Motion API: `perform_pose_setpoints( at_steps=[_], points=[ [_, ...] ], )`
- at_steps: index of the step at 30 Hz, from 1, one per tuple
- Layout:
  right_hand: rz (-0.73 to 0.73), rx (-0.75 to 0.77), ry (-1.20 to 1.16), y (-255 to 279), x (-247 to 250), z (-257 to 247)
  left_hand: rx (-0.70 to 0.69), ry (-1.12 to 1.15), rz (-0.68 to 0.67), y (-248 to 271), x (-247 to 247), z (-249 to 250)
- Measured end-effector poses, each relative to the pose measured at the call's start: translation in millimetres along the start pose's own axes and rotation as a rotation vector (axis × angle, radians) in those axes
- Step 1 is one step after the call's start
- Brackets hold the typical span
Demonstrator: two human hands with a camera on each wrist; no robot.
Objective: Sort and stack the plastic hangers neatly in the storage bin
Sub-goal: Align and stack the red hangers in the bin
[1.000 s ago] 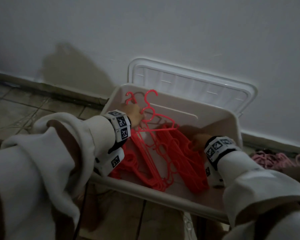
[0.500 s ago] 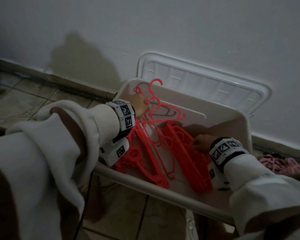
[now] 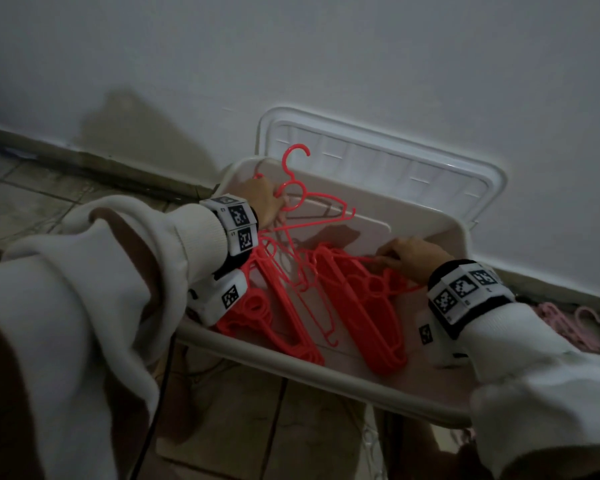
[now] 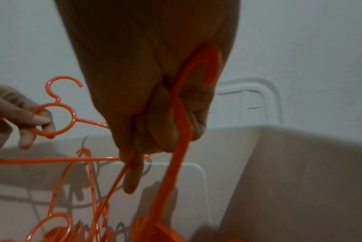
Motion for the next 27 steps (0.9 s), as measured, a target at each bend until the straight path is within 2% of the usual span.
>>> perform_pose_setpoints(
  at_steps=[7,10,15,17,20,24,27],
  points=[
    [0.063,0.010,-0.001,13.8,11.6,1.3,0.061,-0.034,-0.163,9.7,-18.2,-5.8],
    [0.088,0.009,-0.015,18.4,18.5,-1.9,-0.004,-0.071,-0.237,19.4,-26.6,6.3],
    [0.081,0.042,-0.047,25.8,23.5,-4.4,0.038,-0.248,-0.351,21.7,-39.8,15.6],
    [0.094,0.051,-0.063,29.5,27.1,-3.5,0.076,-0.337,-0.353,19.4,-46.4,11.3],
    [0.113,0.047,-0.098,34.3,31.9,-0.6,0.153,-0.296,-0.319,14.0,-57.5,4.9],
    [0.131,0.040,-0.126,33.9,30.2,8.0,0.083,-0.385,-0.363,9.6,-64.5,8.7],
    [0.164,0.031,-0.163,31.8,28.7,12.3,0.031,-0.384,-0.285,4.9,-58.5,14.5]
  ],
)
Point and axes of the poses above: each hand's wrist, its own y-axis away from the middle knuckle, its own x-axis out of the back of the hand, z = x × y, the point moved 4 cm from there along -y, towards the middle knuckle, and after that the axes turned 9 degrees about z, right-handed, at the moved point
